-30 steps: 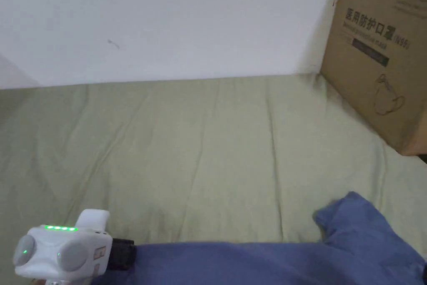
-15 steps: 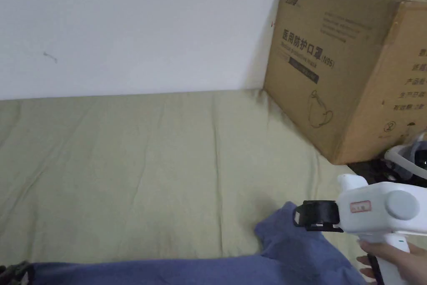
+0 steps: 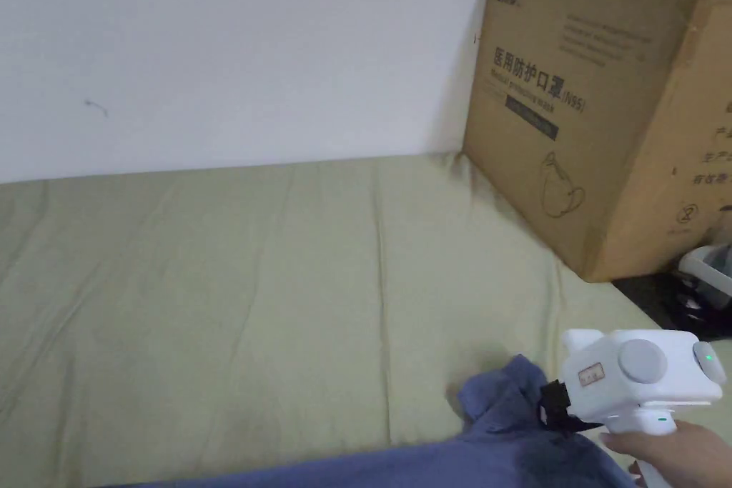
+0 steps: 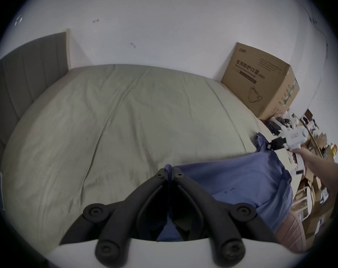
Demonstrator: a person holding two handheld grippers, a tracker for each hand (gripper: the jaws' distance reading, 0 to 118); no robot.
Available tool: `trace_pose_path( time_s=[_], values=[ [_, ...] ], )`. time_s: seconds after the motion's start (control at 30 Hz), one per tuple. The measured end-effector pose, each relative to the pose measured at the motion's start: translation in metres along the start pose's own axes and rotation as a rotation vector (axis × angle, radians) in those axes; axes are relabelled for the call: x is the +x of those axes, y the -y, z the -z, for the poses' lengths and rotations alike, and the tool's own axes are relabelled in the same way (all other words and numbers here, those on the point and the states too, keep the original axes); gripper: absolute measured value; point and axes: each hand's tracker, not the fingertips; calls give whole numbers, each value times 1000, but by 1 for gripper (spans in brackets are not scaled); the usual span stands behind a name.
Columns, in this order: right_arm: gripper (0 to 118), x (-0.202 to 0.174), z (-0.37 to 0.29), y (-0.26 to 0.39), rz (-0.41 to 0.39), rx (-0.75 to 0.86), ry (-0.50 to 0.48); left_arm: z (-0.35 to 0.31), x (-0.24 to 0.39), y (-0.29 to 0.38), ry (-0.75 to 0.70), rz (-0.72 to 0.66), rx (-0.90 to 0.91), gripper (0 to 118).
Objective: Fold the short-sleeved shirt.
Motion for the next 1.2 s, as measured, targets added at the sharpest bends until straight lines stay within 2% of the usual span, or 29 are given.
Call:
trace_pose_path(
  time_s=[0.03,0.07,0.1,0.13,0.2,0.33,0.43,0.63,0.7,0.8,0.97,1.07,1.1,1.13,1.17,1.2],
  values=[
    [2,9,-1,-4,34,27,-12,2,-1,1,-14,-10,-1,1],
    [2,-9,-18,8,-16,152,92,7,-15,2,-24,-26,-1,1],
    [2,-36,-35,27,-24,230,136,9,-18,2,-30,-34,2,1],
    [2,-39,-45,30,-14,296,147,10,-20,1,-36,-39,11,1],
    [2,-42,-66,31,32,407,120,11,-19,-6,-72,-31,23,1],
    [2,-37,-101,11,127,504,63,16,-17,-19,-105,-54,76,1],
    [2,-39,-112,4,135,552,87,15,-13,-29,-91,-45,110,1],
    [2,-45,-131,45,71,533,111,-9,-2,-21,-70,33,120,1],
    [2,-41,-140,78,59,525,121,-28,-5,-2,-52,44,103,1],
    [2,-33,-168,142,53,485,84,-64,-7,37,2,60,34,1],
    [2,-12,-190,226,87,355,77,-105,-3,104,15,44,-111,1],
    [2,8,-162,243,113,228,109,-96,-10,135,30,-9,-221,2],
    [2,11,-151,246,129,200,127,-92,-11,140,31,-10,-237,11],
    [2,12,-139,245,149,196,149,-86,-12,140,22,-8,-241,27],
    [4,11,-128,241,149,187,166,-82,-13,138,-9,-19,-260,50],
    [20,8,-125,240,141,186,195,-80,-15,132,-23,-34,-259,83]
  ],
)
